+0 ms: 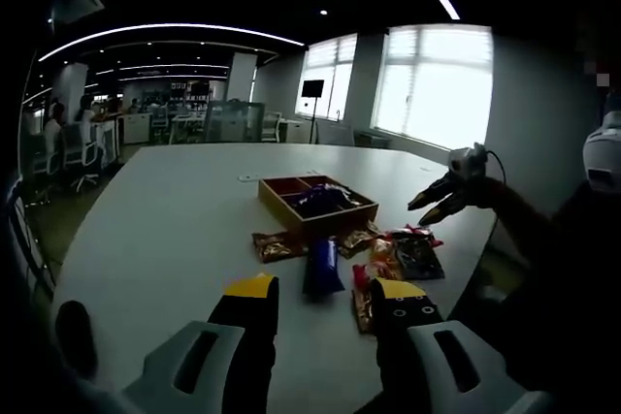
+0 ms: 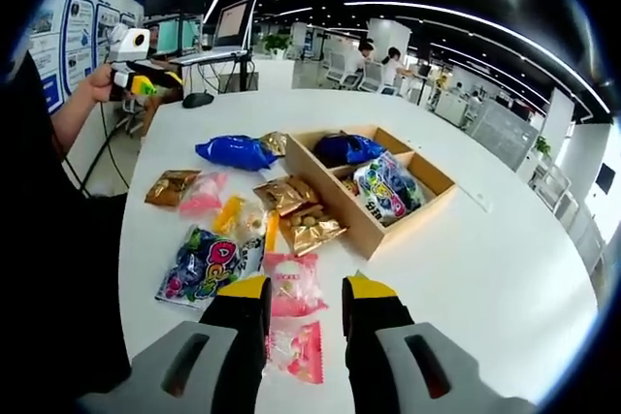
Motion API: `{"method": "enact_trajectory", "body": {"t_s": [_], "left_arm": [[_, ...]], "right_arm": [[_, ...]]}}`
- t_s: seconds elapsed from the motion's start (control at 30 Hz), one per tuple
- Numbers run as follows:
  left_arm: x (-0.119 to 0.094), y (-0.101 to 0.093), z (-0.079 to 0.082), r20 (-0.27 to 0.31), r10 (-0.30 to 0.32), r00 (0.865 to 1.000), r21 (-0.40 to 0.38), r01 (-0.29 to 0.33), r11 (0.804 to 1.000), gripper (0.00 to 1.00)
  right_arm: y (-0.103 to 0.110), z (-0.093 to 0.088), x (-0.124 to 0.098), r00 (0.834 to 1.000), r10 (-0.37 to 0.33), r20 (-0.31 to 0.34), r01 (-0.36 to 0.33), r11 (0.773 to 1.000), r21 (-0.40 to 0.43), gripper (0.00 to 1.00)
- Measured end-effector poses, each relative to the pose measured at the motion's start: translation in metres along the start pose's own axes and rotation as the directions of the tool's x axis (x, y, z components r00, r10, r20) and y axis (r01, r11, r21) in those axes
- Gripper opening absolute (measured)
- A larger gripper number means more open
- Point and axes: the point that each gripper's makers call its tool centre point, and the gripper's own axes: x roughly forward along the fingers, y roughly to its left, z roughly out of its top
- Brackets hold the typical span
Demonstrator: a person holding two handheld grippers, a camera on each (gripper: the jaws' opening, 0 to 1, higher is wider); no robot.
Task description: Pick up the scattered marshmallows, QQ candies, Oreo cookies, and mixed nuts on the table and sort them into separate containers
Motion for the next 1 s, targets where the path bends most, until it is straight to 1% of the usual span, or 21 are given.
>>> {"method": "enact_trajectory", "body": {"t_s": [0.03,0.23,0.5,1.0], "left_arm": [[0.0,0.0,0.0,-0.001,0.0,1.0,0.001,0.0,1.0,0.43],[0.0,-0.001,-0.001,-0.007,0.0,1.0,0.006,0.0,1.0,0.43],[0.0,-0.002,0.0,-0.009,-0.001,1.0,0.007,0.001,1.0,0.43],[-0.003,0.001,-0.001,-0.008,0.0,1.0,0.002,0.0,1.0,0.43]], "right_arm": [[0.002,-0.001,0.004,1.0,0.01,-0.009,-0.01,1.0,-0.003,0.26],[0.003,-0.003,0.009,1.0,0.021,-0.021,-0.021,1.0,-0.005,0.26],[0.002,-0.006,0.015,0.999,0.018,-0.039,-0.018,1.0,-0.015,0.26],[0.003,-0.013,0.028,0.996,0.034,-0.077,-0.036,0.999,-0.025,0.26]]}}
